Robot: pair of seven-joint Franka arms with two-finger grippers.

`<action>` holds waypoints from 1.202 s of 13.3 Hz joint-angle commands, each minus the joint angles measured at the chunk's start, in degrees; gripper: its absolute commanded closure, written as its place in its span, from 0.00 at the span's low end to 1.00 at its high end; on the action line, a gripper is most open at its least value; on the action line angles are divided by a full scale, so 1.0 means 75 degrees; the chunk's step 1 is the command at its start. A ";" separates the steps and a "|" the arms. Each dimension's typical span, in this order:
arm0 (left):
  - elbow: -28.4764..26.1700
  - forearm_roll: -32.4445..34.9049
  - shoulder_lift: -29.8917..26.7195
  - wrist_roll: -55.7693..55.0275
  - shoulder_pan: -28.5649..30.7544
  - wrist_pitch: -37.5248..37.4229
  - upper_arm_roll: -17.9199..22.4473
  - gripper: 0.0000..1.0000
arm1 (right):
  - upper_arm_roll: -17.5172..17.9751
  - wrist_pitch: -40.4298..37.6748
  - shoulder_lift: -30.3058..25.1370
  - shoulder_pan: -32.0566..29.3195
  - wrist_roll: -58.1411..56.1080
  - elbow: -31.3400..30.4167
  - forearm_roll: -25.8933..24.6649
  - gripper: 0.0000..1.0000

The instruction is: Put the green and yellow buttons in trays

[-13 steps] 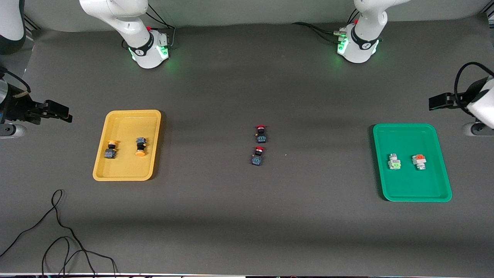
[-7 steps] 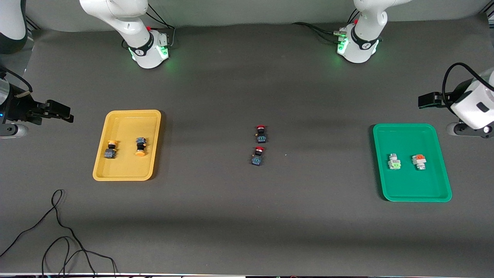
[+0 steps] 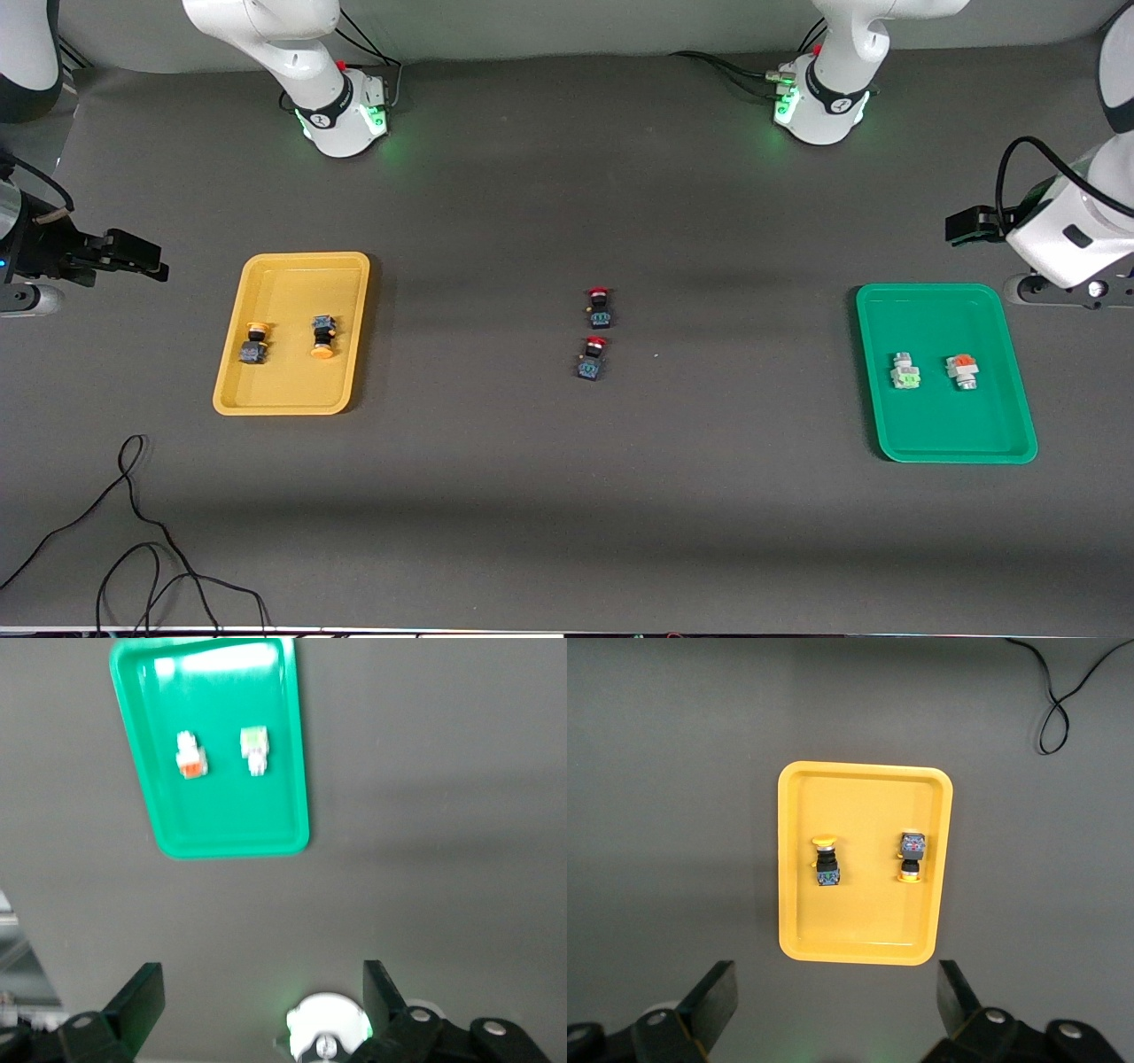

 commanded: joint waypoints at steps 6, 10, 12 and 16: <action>-0.1857 -0.0165 -0.1215 0.0002 0.0035 0.1771 -0.0237 0.00 | 0.0069 -0.0007 0.0043 -0.0052 0.0162 0.0303 -0.0066 0.00; -0.1622 -0.0200 -0.0921 0.0026 0.0059 0.1397 -0.0225 0.00 | 0.0080 0.0016 0.0090 -0.0052 0.0173 0.0303 -0.0055 0.00; -0.1622 -0.0211 -0.0910 0.0026 0.0059 0.1419 -0.0214 0.00 | 0.0080 0.0016 0.0090 -0.0052 0.0162 0.0303 -0.0066 0.00; -0.1622 -0.0212 -0.0874 0.0014 0.0082 0.1455 -0.0179 0.00 | 0.0080 0.0028 0.0101 -0.0052 0.0162 0.0303 -0.0054 0.00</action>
